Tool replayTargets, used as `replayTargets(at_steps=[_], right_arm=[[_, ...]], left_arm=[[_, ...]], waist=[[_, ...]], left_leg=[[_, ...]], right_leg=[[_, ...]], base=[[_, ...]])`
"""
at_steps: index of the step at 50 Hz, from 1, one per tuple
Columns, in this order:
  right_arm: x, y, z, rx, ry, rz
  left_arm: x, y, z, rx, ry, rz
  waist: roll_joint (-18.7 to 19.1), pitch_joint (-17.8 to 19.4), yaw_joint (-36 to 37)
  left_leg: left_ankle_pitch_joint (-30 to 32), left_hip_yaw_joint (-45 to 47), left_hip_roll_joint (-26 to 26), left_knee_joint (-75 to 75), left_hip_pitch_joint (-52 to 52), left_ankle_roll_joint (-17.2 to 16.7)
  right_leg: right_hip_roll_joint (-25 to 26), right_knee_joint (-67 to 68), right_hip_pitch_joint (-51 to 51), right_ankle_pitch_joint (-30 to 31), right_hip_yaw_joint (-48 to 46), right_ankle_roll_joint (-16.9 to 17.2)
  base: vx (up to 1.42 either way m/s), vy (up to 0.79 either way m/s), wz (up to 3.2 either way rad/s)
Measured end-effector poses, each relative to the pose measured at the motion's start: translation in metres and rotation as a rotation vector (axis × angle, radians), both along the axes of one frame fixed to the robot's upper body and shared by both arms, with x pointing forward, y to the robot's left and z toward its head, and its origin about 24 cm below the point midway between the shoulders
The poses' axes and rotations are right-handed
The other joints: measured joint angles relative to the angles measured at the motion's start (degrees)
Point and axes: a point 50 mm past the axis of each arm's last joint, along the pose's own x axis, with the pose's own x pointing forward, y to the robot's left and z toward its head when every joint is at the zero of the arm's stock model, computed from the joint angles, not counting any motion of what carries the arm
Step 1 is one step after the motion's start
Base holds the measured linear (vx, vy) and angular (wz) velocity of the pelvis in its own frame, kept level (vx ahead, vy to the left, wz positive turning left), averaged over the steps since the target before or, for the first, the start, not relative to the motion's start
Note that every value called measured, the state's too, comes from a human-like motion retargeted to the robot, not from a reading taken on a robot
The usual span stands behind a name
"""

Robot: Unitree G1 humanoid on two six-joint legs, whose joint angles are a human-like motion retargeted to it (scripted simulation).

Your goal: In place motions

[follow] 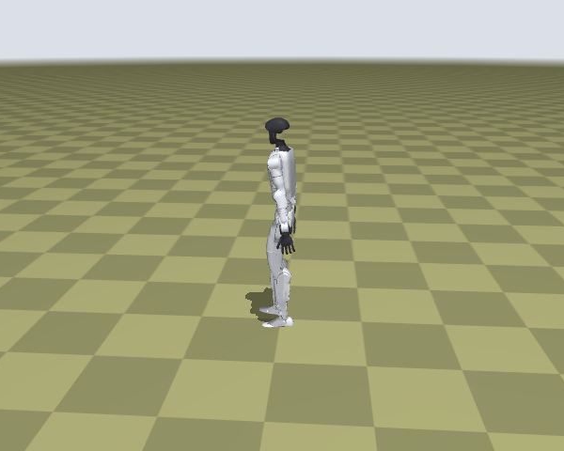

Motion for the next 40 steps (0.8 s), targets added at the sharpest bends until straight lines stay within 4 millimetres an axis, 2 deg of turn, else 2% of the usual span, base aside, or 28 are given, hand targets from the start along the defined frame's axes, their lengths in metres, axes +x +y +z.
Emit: replayTargets(at_steps=[3, 7, 10, 13, 15, 16, 17, 19, 24, 28, 32, 40], right_arm=[[-0.015, -0.004, 0.000, -0.017, 0.056, -0.015], [-0.037, -0.013, 0.001, -0.050, 0.130, -0.084], [-0.051, -0.018, 0.003, -0.074, 0.177, -0.129], [-0.056, -0.020, 0.003, -0.084, 0.194, -0.153], [-0.056, -0.020, 0.003, -0.086, 0.193, -0.153], [-0.056, -0.018, 0.003, -0.080, 0.192, -0.148], [-0.055, -0.017, 0.003, -0.075, 0.191, -0.143], [-0.049, -0.013, 0.002, -0.059, 0.175, -0.133], [-0.020, -0.003, -0.001, -0.027, 0.062, -0.077], [-0.006, 0.001, -0.001, -0.016, 0.020, -0.041], [-0.005, 0.002, -0.001, -0.013, 0.010, -0.052], [-0.018, -0.006, 0.000, -0.041, 0.072, -0.088]], left_arm=[[0.004, 0.003, 0.000, 0.023, -0.001, -0.009], [0.014, 0.001, -0.001, 0.026, -0.054, 0.000], [0.016, -0.004, -0.002, 0.012, -0.079, 0.029], [0.015, -0.008, -0.003, 0.002, -0.083, 0.058], [0.012, -0.010, -0.003, -0.002, -0.076, 0.071], [0.010, -0.010, -0.003, -0.003, -0.068, 0.075], [0.008, -0.010, -0.002, -0.004, -0.060, 0.079], [0.005, -0.012, -0.003, -0.006, -0.049, 0.086], [0.005, -0.020, -0.003, -0.029, -0.066, 0.131], [0.008, -0.021, -0.004, -0.046, -0.064, 0.097], [0.013, -0.020, -0.004, -0.041, -0.082, 0.069], [0.011, -0.019, -0.004, -0.032, -0.069, 0.056]], waist=[[0.81, -0.07, -0.86], [1.69, -0.11, 0.56], [2.51, -1.49, 1.18], [2.63, -2.77, 2.15], [1.46, -3.50, 2.59], [0.96, -3.65, 2.67], [0.64, -3.79, 2.91], [0.83, -4.18, 3.29], [1.53, -3.45, 1.47], [2.48, -3.01, -0.47], [3.03, -2.97, -1.86], [2.20, -4.79, -1.32]], left_leg=[[-0.23, 3.00, 1.35, 0.17, -0.45, 0.12], [-0.98, 7.57, 2.37, 0.16, 0.08, 0.39], [-1.59, 10.66, 2.93, 0.10, -0.04, 0.52], [-2.36, 14.09, 2.86, 0.01, 0.05, 0.50], [-2.99, 16.15, 1.31, -0.03, 0.29, 0.57], [-3.15, 16.73, 0.72, -0.19, 0.84, 0.49], [-3.33, 17.44, 0.38, -0.32, 1.34, 0.37], [-3.76, 18.90, 0.66, -0.30, 1.83, 0.07], [-4.78, 22.41, 1.46, 0.02, 3.30, -0.67], [-5.42, 24.29, 2.39, 0.38, 4.53, -1.35], [-6.29, 25.20, 3.35, 1.30, 5.64, -2.10], [-8.31, 28.40, 4.59, 5.47, 7.26, -3.64]], right_leg=[[-2.64, 0.82, 2.12, -2.11, -12.50, -1.04], [-3.56, 2.70, 4.10, -3.54, -15.64, -1.74], [-4.13, 2.50, 6.32, -5.32, -19.66, -1.96], [-4.97, 0.21, 8.94, -7.27, -22.82, -1.80], [-5.80, -2.62, 10.65, -8.06, -23.46, 3.33], [-5.47, -4.51, 11.00, -4.68, -24.51, 3.45], [-4.96, -5.98, 11.00, -2.29, -23.55, 3.43], [-3.62, -7.42, 9.85, -1.25, -16.84, 3.12], [-1.30, -9.35, 9.97, 0.54, -13.64, 2.72], [-0.58, -8.25, 9.89, 0.45, -11.72, 1.59], [0.17, -7.89, 10.45, 0.18, -10.57, 0.52], [0.34, -7.58, 10.19, 0.10, -7.31, -1.01]], base=[[-0.15, 0.02, -1.13], [-0.10, 0.02, -1.35], [-0.05, 0.00, -1.27], [-0.06, -0.06, -1.35], [-0.05, -0.09, -1.27], [0.01, -0.07, -1.18], [0.03, -0.07, -1.18], [-0.01, -0.14, -0.96], [-0.08, -0.14, -0.88], [-0.08, -0.13, -0.45], [-0.02, -0.15, -0.16], [0.02, -0.13, -0.35]])
